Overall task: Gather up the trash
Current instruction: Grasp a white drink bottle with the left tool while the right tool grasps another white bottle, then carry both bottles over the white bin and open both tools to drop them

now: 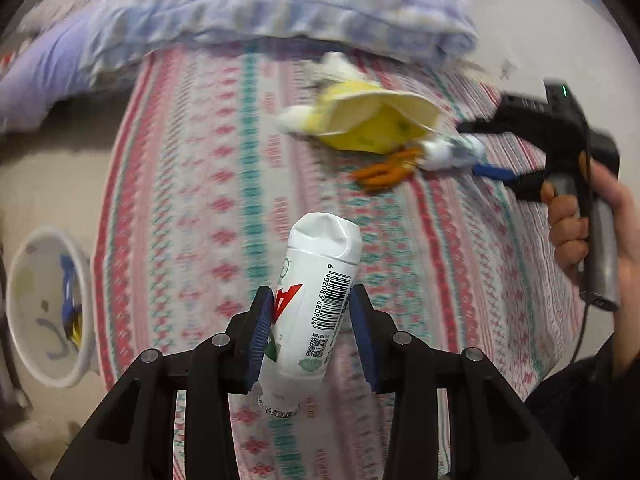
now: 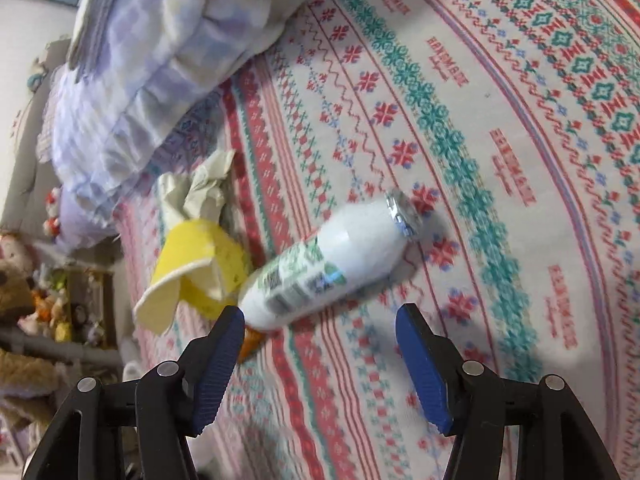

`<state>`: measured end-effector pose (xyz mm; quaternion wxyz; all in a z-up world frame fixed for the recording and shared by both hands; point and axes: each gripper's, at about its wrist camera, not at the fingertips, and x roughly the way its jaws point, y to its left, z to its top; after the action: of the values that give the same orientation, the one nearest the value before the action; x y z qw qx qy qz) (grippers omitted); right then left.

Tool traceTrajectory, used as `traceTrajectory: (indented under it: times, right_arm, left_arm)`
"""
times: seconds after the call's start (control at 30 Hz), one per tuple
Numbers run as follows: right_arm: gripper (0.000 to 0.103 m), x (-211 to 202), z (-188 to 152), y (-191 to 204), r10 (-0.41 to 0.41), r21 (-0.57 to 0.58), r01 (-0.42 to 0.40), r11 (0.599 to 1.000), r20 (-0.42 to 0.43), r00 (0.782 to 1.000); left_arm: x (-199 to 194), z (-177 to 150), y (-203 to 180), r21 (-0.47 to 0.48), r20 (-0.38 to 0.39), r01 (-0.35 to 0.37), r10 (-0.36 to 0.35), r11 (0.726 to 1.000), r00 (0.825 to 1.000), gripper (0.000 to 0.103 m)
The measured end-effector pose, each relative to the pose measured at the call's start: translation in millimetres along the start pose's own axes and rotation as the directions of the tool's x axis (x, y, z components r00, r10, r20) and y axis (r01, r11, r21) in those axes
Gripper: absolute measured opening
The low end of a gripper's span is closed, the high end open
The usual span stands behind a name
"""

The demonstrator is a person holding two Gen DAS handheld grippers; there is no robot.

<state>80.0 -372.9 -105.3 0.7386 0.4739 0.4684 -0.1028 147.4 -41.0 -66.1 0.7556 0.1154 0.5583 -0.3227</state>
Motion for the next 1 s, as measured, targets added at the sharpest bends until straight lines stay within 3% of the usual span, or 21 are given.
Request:
traceTrajectory:
  times: [0.1,0.23,0.4,0.47,0.57,0.8,1.0]
  right_arm:
    - [0.068,11.8,3.4,-1.2,-0.003,0.081,-0.001,0.997,0.044,0.999]
    - [0.069,24.3,5.7,0.0,-0.032,0.152,0.017,0.988,0.102,0.994]
    - [0.066,30.3,9.8,15.2,-0.084,0.141,0.06,0.988,0.168,0.982]
    - [0.052,32.4,9.1,21.3,-0.142,0.123,0.121,0.985,0.184,0.973]
    - [0.043,36.6,5.2,26.1,-0.159,0.101,0.143,0.985,0.184,0.97]
    - [0.042,17.9,-9.4,27.6,-0.208,0.092,0.191,0.977,0.248,0.946]
    - [0.042,-15.6,-23.2,53.1,-0.172,0.021,0.176,0.984,0.349,0.921]
  left_arm:
    - [-0.5,-0.9,26.8,-0.089,-0.005,0.045,-0.046,0.995,0.999,0.042]
    - [-8.6,-4.7,45.7,-0.125,0.027,0.074,-0.071,0.989,0.997,0.042]
    - [-13.6,-6.6,68.1,-0.173,0.041,0.11,-0.105,0.979,0.994,0.042]
    - [-18.2,-6.3,75.3,-0.191,0.054,0.13,-0.122,0.973,0.991,0.042]
    - [-30.3,-7.1,86.6,-0.215,0.08,0.15,-0.136,0.965,0.988,0.042]
    - [-47.7,-9.1,115.2,-0.281,0.129,0.176,-0.145,0.943,0.981,0.041]
    - [-69.0,-12.9,163.8,-0.392,0.19,0.193,-0.126,0.899,0.974,0.042]
